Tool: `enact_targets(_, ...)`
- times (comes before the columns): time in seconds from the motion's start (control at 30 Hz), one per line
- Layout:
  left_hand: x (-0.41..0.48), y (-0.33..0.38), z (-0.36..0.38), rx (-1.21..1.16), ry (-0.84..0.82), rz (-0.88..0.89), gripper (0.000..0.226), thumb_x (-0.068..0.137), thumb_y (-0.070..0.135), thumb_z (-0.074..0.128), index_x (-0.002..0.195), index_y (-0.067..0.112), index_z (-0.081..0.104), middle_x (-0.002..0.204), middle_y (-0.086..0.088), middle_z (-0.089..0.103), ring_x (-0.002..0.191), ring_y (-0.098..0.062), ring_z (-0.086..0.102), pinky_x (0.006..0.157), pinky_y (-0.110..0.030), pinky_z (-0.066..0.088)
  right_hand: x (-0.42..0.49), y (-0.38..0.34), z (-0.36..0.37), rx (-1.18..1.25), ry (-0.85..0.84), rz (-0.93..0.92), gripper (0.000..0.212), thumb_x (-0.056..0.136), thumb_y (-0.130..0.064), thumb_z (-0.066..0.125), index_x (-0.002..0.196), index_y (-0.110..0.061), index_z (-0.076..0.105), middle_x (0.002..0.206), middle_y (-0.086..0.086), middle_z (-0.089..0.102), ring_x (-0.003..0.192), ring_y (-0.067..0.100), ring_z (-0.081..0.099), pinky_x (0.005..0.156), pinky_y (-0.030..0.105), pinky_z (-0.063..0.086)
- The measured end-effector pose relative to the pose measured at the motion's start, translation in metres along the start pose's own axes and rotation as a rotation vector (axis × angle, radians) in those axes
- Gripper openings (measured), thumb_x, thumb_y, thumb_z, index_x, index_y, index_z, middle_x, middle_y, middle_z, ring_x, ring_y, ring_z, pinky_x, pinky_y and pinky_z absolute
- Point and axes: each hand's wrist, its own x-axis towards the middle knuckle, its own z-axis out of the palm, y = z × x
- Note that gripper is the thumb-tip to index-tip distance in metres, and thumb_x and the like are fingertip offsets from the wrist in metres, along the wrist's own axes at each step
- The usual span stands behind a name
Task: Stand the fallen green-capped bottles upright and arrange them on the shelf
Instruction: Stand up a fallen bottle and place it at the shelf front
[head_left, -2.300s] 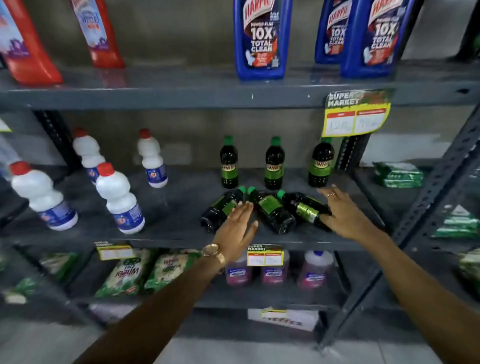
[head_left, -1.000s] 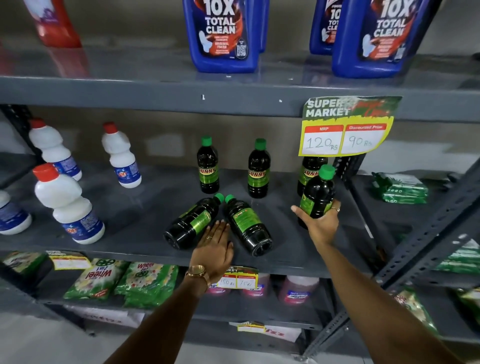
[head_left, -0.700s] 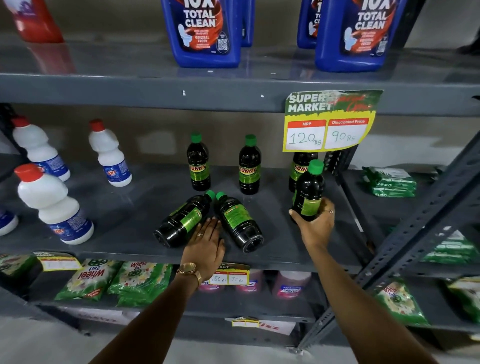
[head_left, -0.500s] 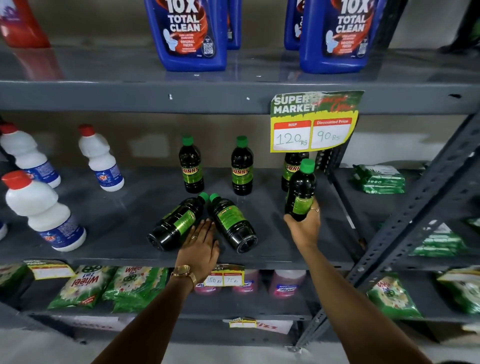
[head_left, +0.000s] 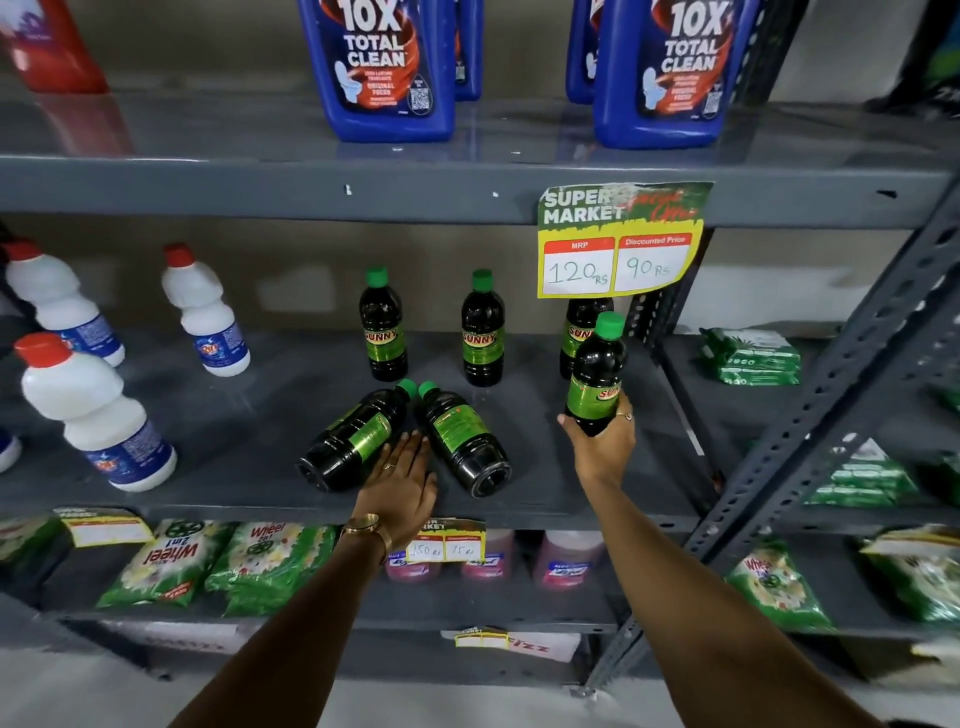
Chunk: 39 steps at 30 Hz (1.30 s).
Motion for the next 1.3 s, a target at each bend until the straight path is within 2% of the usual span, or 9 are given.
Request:
enact_targets(0.13, 0.002, 0.001, 0.0, -0.015, -0.06, -0.022, 0.057, 0.099, 0.032, 0.021, 0.147, 0.009, 0.003, 0.16, -0.008, 0.004, 0.148, -0.018, -0.003, 0.118, -0.032, -0.008, 0.001, -0.006, 0.003, -0.198, 0.071, 0.069, 0.105, 0.047, -0.037, 0.094, 0.131, -0.002, 0.041, 0.128, 0.02, 0.046, 0.123, 0.042, 0.042, 0.106, 0.057, 0.034)
enact_targets(0.2, 0.002, 0.0, 0.0, -0.015, -0.064, -0.025, 0.057, 0.099, 0.032, 0.022, 0.147, 0.009, 0.003, 0.16, -0.008, 0.004, 0.148, -0.018, -0.003, 0.117, -0.032, -0.009, 0.001, -0.007, 0.001, -0.223, 0.038, 0.048, 0.113, 0.045, -0.044, 0.093, 0.133, -0.002, 0.038, 0.129, 0.02, 0.043, 0.123, 0.041, 0.04, 0.106, 0.058, 0.033)
enact_targets(0.27, 0.0, -0.001, 0.0, -0.014, -0.031, -0.022, 0.057, 0.099, 0.033, 0.022, 0.147, 0.008, 0.005, 0.16, -0.008, 0.006, 0.148, -0.018, -0.001, 0.117, -0.032, -0.008, 0.002, 0.0, -0.002, -0.173, -0.052, -0.014, 0.11, 0.049, -0.037, 0.093, 0.138, -0.006, 0.036, 0.133, 0.016, 0.042, 0.123, 0.033, 0.041, 0.108, 0.049, 0.035)
enact_targets(0.37, 0.0, -0.001, 0.0, -0.013, 0.002, -0.02, 0.056, 0.098, 0.033, 0.021, 0.147, 0.009, 0.006, 0.16, -0.007, 0.007, 0.148, -0.018, 0.0, 0.118, -0.031, -0.007, 0.004, 0.006, -0.012, -0.074, -0.14, -0.059, 0.084, 0.061, -0.015, 0.086, 0.134, -0.01, 0.045, 0.127, 0.012, 0.053, 0.118, 0.025, 0.051, 0.101, 0.034, 0.042)
enact_targets(0.53, -0.001, 0.002, -0.004, -0.017, -0.009, -0.017, 0.056, 0.099, 0.031, 0.022, 0.147, 0.009, 0.006, 0.16, -0.008, 0.007, 0.148, -0.018, -0.001, 0.118, -0.031, -0.008, 0.005, 0.002, -0.021, -0.064, -0.16, -0.044, 0.066, 0.062, -0.016, 0.088, 0.12, -0.007, 0.057, 0.11, 0.011, 0.067, 0.104, 0.026, 0.063, 0.088, 0.03, 0.048)
enact_targets(0.83, -0.003, -0.001, -0.005, 0.0, -0.008, -0.003, 0.063, 0.091, 0.038, 0.01, 0.147, 0.009, 0.009, 0.16, -0.007, 0.012, 0.148, -0.018, 0.002, 0.122, -0.035, -0.002, -0.049, 0.008, -0.052, -0.153, -0.216, -0.151, 0.08, 0.072, -0.026, 0.082, 0.138, -0.006, 0.041, 0.124, 0.009, 0.063, 0.114, 0.021, 0.058, 0.096, 0.033, 0.047)
enact_targets(1.0, 0.0, 0.001, -0.007, 0.014, -0.028, -0.01, 0.065, 0.09, 0.039, 0.007, 0.147, 0.01, 0.009, 0.16, -0.008, 0.01, 0.148, -0.018, 0.001, 0.122, -0.037, -0.001, -0.069, 0.011, -0.065, -0.129, -0.19, -0.13, 0.08, 0.07, -0.03, 0.083, 0.137, -0.008, 0.044, 0.124, 0.007, 0.061, 0.114, 0.018, 0.057, 0.096, 0.026, 0.044)
enact_targets(1.2, 0.001, 0.003, -0.01, 0.007, -0.048, -0.022, 0.065, 0.09, 0.039, 0.008, 0.148, 0.009, 0.009, 0.16, -0.008, 0.01, 0.148, -0.018, 0.002, 0.122, -0.038, 0.0, -0.074, 0.013, -0.067, -0.108, -0.164, -0.107, 0.079, 0.069, -0.031, 0.084, 0.135, -0.01, 0.046, 0.123, 0.006, 0.061, 0.11, 0.012, 0.054, 0.095, 0.027, 0.044)
enact_targets(1.3, -0.001, 0.005, -0.008, 0.018, -0.076, -0.029, 0.065, 0.09, 0.04, 0.007, 0.148, 0.01, 0.007, 0.16, -0.007, 0.008, 0.148, -0.017, 0.0, 0.122, -0.037, -0.002, -0.078, 0.017, -0.068, -0.1, -0.161, -0.089, 0.079, 0.07, -0.031, 0.084, 0.135, -0.008, 0.045, 0.125, 0.01, 0.06, 0.114, 0.018, 0.055, 0.097, 0.033, 0.047)
